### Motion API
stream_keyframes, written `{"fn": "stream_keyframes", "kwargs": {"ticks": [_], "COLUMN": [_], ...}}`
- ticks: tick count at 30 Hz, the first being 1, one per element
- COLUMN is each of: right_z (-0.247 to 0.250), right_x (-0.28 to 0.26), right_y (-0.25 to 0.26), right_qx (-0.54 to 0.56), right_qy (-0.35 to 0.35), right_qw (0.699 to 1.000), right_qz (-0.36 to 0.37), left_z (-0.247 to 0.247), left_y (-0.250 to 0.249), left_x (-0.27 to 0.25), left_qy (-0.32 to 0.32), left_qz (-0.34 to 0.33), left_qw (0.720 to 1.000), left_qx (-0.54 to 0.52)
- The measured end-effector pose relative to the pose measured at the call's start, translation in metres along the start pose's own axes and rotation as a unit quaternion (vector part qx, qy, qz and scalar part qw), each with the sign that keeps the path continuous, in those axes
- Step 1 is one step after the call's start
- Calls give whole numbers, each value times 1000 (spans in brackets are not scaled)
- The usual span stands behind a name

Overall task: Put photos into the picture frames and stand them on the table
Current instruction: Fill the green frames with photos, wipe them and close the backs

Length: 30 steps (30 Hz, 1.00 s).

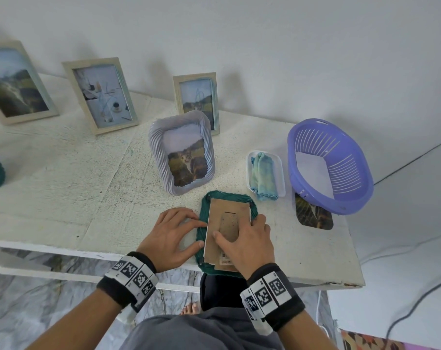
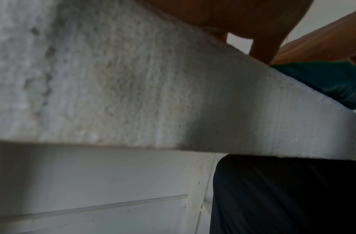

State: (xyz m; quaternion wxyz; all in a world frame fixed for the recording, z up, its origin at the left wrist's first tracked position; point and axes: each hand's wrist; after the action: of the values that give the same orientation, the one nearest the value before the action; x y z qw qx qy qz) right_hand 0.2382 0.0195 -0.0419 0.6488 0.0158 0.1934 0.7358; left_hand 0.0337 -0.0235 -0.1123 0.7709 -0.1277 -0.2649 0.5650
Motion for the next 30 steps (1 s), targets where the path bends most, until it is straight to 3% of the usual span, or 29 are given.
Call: {"fn": "stream_keyframes", "kwargs": {"ticks": [30], "right_z": [-4], "right_x": [2], "right_y": [-8], "right_qx": [39], "right_qy": [-1], "right_qw": [999], "right_qz": [17], "left_z": [1], "left_y": [-4], "left_x": [2], "left_qy": [5], "left_qz": [17], "left_qw": [1000], "left_qx": [16]}}
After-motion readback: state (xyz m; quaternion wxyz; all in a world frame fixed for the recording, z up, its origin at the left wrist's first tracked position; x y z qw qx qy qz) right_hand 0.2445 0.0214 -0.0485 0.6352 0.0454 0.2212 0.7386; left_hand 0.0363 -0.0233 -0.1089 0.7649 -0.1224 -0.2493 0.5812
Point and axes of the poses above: each hand's wrist, its own x-axis towards the middle knuckle, its own z-axis out of the back of the hand, y = z × x, and after that the axes turned 2 degrees about y, right-handed
